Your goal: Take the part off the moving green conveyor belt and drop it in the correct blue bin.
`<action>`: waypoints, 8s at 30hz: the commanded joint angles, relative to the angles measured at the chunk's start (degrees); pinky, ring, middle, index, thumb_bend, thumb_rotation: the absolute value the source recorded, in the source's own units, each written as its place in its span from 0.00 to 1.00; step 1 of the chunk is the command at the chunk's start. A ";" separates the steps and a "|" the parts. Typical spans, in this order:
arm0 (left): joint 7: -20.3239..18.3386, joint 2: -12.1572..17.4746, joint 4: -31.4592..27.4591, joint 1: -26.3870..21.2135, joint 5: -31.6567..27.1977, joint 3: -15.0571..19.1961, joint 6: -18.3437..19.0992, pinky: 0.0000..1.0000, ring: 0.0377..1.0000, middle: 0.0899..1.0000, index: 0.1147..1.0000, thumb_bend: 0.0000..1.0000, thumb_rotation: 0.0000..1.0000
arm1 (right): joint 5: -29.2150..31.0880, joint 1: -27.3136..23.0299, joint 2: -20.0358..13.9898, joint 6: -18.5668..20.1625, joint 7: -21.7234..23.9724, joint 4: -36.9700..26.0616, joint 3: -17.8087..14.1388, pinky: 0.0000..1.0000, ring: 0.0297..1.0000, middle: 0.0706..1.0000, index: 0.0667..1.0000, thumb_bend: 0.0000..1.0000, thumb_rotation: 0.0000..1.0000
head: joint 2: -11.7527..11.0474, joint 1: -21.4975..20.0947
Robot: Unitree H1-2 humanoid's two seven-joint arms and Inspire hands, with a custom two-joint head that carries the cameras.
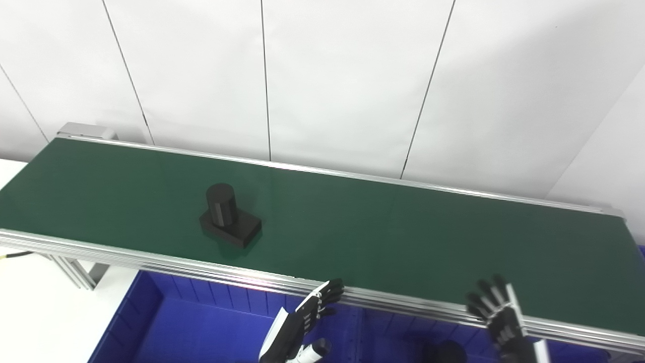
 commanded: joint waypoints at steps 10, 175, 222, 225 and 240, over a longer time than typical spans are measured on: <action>0.82 -0.86 0.22 -2.46 0.25 -0.58 -2.11 0.81 0.85 0.84 0.89 0.91 0.90 | 4.47 -6.01 0.72 -2.87 5.37 0.22 -7.62 0.74 0.80 0.91 0.98 0.89 0.96 | -0.05 -0.73; 6.72 8.84 -10.83 1.64 -0.96 -9.29 -2.09 0.88 0.88 0.85 0.91 0.97 0.91 | -24.37 -43.81 4.41 15.54 1.64 25.46 9.35 0.26 0.30 0.39 0.50 0.52 0.00 | 10.63 -15.64; -10.72 0.75 -23.55 0.09 -7.84 8.45 3.91 0.83 0.86 0.82 0.92 0.82 0.94 | -24.26 -10.72 -19.36 22.58 14.64 -11.64 -7.89 0.30 0.35 0.43 0.51 0.51 0.00 | 19.14 -26.18; -11.07 0.78 -23.35 0.09 -7.45 8.83 3.58 0.82 0.86 0.83 0.94 0.82 0.96 | -26.38 -8.84 -21.62 21.30 15.18 -11.21 -7.83 0.30 0.35 0.44 0.53 0.51 0.00 | 19.13 -26.15; -11.83 0.18 -22.98 -0.02 -6.06 9.86 2.95 0.81 0.85 0.81 0.94 0.82 0.96 | -31.25 -6.68 -29.18 15.58 15.26 -0.30 -5.18 0.28 0.34 0.41 0.52 0.51 0.00 | 19.25 -25.19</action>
